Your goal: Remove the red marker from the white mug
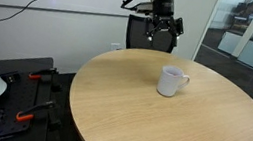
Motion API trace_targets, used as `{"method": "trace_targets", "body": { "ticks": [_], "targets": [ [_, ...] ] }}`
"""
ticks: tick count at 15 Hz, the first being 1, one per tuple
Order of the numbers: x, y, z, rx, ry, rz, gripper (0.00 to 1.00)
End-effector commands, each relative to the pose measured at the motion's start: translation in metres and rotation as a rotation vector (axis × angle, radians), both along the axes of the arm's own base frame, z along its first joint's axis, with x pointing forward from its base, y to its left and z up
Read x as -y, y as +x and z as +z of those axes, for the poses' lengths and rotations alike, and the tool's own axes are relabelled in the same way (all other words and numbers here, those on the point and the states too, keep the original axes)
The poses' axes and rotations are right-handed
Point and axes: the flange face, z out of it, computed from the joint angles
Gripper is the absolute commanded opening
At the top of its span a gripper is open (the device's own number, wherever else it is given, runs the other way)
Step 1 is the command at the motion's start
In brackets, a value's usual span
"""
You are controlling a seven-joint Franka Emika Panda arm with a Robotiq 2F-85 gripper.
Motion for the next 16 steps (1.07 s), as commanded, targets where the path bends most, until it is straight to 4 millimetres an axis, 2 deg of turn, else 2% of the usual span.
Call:
{"method": "trace_targets", "body": {
  "ticks": [1,3,7,9,10,14,16],
  "targets": [
    [-0.004,0.01,-0.005,0.007,-0.028,-0.067,1.0],
    [-0.004,0.013,-0.009,0.011,-0.027,-0.079,1.0],
    [0.001,0.018,-0.012,0.013,-0.023,-0.066,0.86],
    [0.003,0.02,-0.014,0.005,-0.02,-0.026,0.85],
    [0.005,0.021,-0.014,0.005,-0.025,-0.022,0.8],
    [0.012,0.026,-0.02,-0.006,-0.04,-0.012,0.83],
    [0.016,0.03,-0.025,-0.01,-0.044,-0.02,0.78]
  ]
}}
